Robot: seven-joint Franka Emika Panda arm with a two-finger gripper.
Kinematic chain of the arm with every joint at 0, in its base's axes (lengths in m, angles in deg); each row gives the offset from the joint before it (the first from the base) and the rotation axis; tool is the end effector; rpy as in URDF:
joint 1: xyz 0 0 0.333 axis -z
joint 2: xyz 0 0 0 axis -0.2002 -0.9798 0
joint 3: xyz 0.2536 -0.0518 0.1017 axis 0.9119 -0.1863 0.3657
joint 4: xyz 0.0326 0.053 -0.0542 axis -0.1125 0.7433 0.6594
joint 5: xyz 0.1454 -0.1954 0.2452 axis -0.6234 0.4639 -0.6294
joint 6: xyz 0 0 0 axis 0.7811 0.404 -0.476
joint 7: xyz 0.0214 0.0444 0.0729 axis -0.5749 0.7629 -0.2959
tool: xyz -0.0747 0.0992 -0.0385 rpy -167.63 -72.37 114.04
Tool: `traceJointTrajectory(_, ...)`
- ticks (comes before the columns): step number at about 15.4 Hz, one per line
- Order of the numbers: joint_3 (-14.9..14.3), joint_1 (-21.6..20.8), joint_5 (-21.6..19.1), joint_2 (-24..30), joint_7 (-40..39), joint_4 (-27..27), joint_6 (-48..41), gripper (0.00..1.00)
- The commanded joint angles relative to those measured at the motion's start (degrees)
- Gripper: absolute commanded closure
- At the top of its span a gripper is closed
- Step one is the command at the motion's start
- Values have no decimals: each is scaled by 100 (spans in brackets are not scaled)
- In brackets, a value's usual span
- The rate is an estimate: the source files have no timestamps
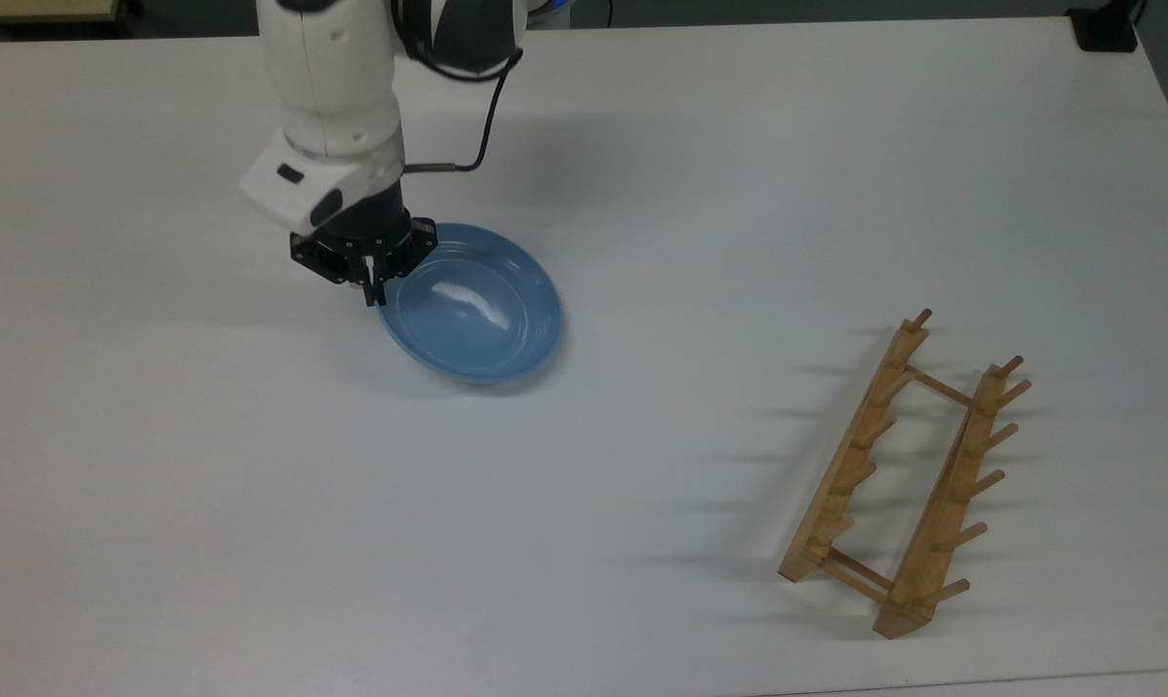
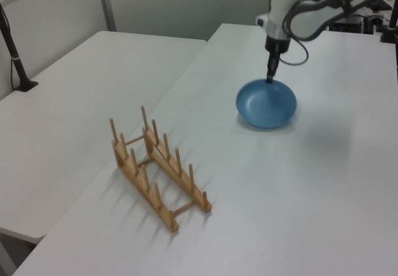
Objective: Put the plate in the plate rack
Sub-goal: 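Lift the plate by its rim, tilting it upright, then carry the upright plate over the wooden rack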
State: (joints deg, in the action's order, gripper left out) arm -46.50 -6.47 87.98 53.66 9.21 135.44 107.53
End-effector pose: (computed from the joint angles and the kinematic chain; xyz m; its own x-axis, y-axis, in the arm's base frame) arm 0.5857 -0.0679 0.3585 0.9602 0.2270 0.1630 0.2102 -0.9710 0.1140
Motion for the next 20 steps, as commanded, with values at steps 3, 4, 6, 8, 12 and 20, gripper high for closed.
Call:
traceJointTrajectory(3, 314, -77, 129, 303, 350, -705, 108, 100)
traceJointTrajectory(4, 419, -78, 164, 303, 499, -863, 117, 100)
traceJointTrajectory(6, 595, -77, 339, 303, 789, -1075, 125, 100)
traceJointTrajectory(8, 858, -78, 603, 294, 1289, -1294, 143, 100)
traceJointTrajectory(12, 1447, -86, 1533, 277, 2580, -1602, 152, 100)
traceJointTrajectory(20, 1747, -797, 3080, 92, 5058, -2007, 756, 100)
